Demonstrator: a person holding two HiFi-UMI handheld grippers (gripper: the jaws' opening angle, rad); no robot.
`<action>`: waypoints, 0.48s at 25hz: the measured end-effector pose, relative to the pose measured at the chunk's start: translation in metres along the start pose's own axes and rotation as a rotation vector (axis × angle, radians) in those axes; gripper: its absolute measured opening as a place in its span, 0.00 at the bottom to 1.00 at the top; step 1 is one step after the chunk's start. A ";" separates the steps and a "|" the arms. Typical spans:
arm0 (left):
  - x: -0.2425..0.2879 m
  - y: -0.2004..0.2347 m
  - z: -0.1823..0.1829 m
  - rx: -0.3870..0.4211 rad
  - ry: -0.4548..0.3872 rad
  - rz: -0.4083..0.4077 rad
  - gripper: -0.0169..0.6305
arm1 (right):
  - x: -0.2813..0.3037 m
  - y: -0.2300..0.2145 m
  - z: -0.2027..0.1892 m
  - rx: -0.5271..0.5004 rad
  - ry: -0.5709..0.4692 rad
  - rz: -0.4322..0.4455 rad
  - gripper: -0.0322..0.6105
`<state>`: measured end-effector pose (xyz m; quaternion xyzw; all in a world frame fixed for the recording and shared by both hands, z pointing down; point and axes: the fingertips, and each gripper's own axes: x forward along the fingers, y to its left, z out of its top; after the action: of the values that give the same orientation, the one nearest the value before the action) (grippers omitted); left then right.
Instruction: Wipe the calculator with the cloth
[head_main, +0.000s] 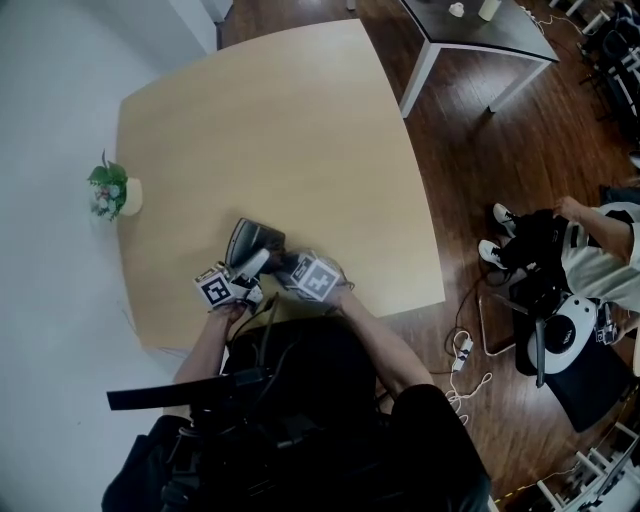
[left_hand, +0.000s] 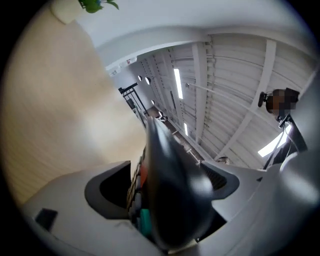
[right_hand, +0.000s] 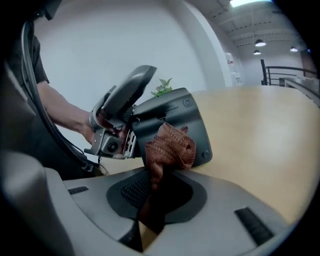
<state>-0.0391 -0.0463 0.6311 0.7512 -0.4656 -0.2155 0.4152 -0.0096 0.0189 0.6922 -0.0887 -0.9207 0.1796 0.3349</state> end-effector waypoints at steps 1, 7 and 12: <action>0.000 0.000 -0.005 0.047 0.042 0.013 0.68 | 0.000 -0.003 0.001 0.012 -0.014 -0.001 0.15; -0.007 0.016 -0.032 0.320 0.227 0.098 0.53 | -0.017 -0.022 0.013 0.260 -0.173 0.048 0.15; -0.010 0.027 -0.038 0.409 0.348 0.155 0.32 | -0.048 -0.049 0.022 0.325 -0.211 -0.047 0.15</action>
<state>-0.0305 -0.0274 0.6741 0.8073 -0.4774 0.0476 0.3437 0.0110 -0.0460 0.6677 0.0073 -0.9115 0.3263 0.2504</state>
